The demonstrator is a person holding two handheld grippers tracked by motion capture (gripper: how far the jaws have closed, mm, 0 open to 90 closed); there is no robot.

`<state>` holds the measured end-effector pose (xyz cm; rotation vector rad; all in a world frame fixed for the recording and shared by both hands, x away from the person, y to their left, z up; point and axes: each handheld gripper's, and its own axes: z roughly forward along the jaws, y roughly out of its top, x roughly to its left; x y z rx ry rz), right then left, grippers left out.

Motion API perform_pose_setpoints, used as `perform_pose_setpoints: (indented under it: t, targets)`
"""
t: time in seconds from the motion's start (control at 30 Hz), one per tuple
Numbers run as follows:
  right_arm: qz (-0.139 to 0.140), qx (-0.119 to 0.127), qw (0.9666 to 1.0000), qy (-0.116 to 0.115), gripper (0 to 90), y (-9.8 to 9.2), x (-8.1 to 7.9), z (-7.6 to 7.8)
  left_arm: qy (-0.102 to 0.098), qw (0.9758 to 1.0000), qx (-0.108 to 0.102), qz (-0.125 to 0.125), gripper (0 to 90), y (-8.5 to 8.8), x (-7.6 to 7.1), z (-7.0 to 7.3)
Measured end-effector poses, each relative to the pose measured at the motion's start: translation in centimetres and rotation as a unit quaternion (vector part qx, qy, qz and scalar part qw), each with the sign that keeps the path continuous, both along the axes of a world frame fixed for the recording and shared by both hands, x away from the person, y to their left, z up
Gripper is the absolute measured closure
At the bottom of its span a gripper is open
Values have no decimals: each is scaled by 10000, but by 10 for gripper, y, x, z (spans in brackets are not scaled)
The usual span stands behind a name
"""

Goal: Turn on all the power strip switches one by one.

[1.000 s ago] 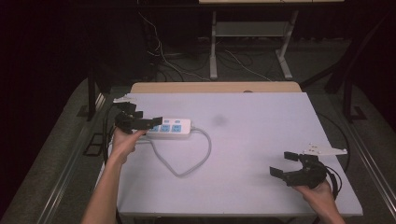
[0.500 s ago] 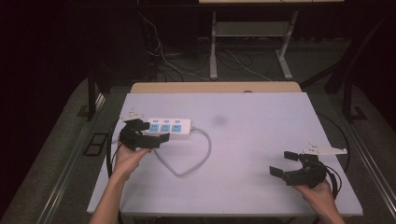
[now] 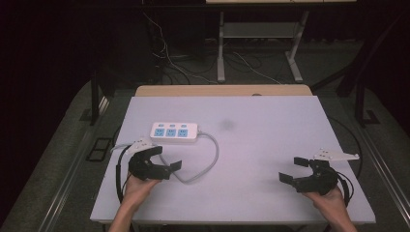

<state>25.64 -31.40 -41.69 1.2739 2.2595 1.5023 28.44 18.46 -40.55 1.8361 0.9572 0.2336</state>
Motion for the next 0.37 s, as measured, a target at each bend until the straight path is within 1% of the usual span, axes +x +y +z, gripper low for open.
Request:
perform_pose_setpoints:
  t: [0.2,0.37]
  targets:
    - [22,-8,10000,7,5,0,0,0,29,9998,-3,-172,0,-8,-9,-10]
    - [28,-11,10000,18,5,1,-1,-1,73,9997,4,-246,0,-11,-11,-15]
